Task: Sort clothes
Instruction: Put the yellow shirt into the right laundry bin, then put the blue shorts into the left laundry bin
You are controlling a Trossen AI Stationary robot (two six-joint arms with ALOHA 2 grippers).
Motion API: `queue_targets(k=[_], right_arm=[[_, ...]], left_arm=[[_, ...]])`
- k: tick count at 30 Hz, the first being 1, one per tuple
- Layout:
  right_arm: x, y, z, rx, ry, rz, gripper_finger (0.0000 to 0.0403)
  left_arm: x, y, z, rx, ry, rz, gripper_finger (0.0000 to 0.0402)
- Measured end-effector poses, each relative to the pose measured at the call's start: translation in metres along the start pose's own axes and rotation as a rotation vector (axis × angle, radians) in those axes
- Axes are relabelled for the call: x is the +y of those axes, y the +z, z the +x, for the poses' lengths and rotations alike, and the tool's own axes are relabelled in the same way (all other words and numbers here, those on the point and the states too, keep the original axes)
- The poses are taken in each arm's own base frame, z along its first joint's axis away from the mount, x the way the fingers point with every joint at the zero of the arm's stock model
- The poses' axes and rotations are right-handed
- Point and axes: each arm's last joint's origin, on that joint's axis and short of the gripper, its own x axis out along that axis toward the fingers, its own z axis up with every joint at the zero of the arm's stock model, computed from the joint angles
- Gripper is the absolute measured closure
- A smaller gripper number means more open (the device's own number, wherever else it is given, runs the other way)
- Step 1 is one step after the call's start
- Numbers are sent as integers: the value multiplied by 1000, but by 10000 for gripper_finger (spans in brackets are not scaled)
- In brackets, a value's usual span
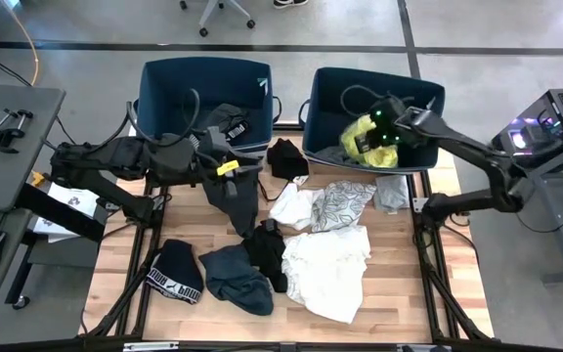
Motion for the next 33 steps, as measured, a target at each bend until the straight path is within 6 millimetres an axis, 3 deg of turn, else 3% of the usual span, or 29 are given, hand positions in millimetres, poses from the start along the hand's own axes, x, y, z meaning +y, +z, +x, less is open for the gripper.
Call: queue_targets(k=[6, 8, 11, 16, 23, 27, 33], right_arm=[[-10, -17, 42, 168, -58, 20, 284], [-12, -16, 46, 196, -46, -9, 251], [-15, -4, 36, 206, -23, -11, 200], [-17, 30, -6, 126, -41, -20, 144], [-7, 62, -79, -14, 0, -82, 138], [9, 60, -118, -145, 88, -141, 138], [40, 29, -162, -317, 317, -264, 137]], left_arm=[[-2, 0, -1, 0, -9, -15, 316], [-2, 0, -1, 0, -9, -30, 316], [-2, 0, -1, -1, -9, -41, 316], [-2, 0, -1, 0, -9, -41, 316], [-4, -1, -2, 2, -20, -38, 316], [-6, -2, -3, 9, -28, -33, 316], [-5, -3, -3, 18, -25, -27, 316]])
